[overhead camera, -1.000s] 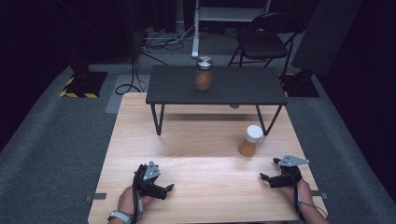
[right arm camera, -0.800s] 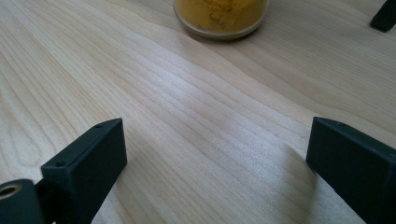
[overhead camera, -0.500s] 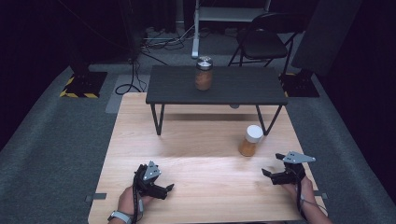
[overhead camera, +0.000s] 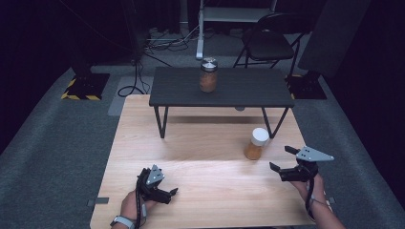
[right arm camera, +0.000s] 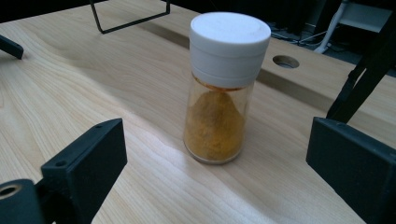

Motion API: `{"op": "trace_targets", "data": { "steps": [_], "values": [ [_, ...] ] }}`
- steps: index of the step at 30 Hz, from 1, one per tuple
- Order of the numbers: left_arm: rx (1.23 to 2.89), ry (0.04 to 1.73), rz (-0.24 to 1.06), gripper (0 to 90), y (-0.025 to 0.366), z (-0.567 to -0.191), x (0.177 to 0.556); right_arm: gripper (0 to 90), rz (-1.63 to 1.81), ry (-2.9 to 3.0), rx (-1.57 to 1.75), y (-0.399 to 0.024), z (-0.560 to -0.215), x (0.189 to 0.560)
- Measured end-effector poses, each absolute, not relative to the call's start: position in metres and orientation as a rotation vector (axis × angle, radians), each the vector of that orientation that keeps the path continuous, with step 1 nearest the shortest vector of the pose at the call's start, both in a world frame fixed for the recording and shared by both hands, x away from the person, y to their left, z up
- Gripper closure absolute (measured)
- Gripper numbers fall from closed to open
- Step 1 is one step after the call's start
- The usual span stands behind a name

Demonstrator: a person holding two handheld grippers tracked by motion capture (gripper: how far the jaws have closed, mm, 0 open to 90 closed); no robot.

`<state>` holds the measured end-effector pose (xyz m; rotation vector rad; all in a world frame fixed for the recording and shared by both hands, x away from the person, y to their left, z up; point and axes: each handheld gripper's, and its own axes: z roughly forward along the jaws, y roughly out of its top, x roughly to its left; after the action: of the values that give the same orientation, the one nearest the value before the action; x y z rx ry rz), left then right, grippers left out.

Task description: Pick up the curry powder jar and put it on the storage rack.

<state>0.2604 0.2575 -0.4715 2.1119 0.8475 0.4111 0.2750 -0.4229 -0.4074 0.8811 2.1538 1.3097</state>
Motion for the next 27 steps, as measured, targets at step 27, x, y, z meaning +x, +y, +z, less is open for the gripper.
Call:
{"op": "trace_targets", "data": {
  "steps": [27],
  "values": [
    [2.105, 0.865, 0.421, 0.0, 0.255, -0.472, 0.258, 4.6, 1.373, 2.114, 0.888, -0.404, -0.405, 0.312]
  ]
}}
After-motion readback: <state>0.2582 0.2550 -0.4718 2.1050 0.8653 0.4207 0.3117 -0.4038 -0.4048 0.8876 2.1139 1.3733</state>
